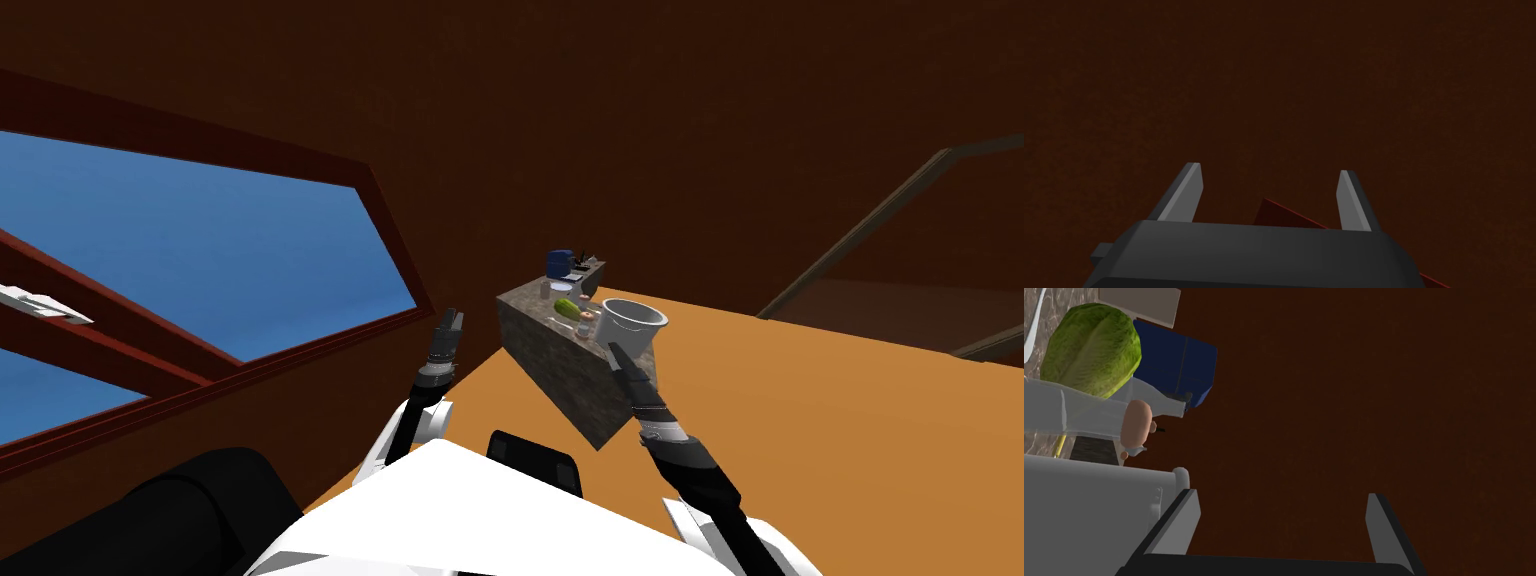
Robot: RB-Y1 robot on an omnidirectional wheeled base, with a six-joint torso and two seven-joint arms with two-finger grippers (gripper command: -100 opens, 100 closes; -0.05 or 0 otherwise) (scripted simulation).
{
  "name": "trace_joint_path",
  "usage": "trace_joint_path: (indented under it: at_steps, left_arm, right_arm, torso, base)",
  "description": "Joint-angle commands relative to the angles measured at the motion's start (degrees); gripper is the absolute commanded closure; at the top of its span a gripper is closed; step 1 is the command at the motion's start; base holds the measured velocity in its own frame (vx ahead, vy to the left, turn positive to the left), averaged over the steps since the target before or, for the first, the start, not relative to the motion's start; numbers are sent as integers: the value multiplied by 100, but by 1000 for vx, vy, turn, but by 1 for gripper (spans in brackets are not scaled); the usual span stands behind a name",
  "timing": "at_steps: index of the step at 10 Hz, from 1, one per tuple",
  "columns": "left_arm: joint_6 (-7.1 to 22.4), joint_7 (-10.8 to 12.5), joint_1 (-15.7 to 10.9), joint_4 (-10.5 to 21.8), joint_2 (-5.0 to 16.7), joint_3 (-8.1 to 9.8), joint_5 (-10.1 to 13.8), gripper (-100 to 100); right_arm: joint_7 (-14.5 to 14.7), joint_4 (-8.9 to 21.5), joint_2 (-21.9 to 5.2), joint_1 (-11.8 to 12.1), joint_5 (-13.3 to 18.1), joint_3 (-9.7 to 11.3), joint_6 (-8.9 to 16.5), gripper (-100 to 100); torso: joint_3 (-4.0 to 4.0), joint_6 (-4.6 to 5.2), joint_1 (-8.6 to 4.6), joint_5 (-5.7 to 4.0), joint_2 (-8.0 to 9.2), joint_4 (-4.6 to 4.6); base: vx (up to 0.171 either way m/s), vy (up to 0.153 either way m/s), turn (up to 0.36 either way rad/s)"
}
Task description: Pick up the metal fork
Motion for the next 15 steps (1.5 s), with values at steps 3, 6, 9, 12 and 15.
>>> trace_joint_path:
  at_steps: [3,6,9,12,15]
  left_arm:
    - [0,0,1,0,1,1,0,0]
    - [0,0,1,0,1,1,0,0]
    - [0,0,1,0,1,1,0,0]
    - [0,0,1,0,1,1,0,0]
    - [0,0,2,0,1,1,0,0]
  right_arm:
    - [-21,224,-449,79,166,65,-110,-100]
    - [-46,538,-930,186,364,142,-272,-100]
    - [-55,875,-1419,280,561,241,-427,-100]
    - [-52,1051,-1768,320,659,301,-500,-100]
    - [-34,1415,-2265,387,848,442,-631,-100]
  torso:
    - [-10,0,-22,-3,-19,-4]
    - [-15,1,-32,-5,-26,-5]
    - [-13,2,-18,-2,-24,-4]
    - [-18,0,-29,-5,-32,-6]
    - [-24,1,-33,-5,-44,-8]
  base:
    - [-43,105,44]
    - [-33,99,64]
    - [-32,134,79]
    - [-11,89,57]
    - [19,96,77]
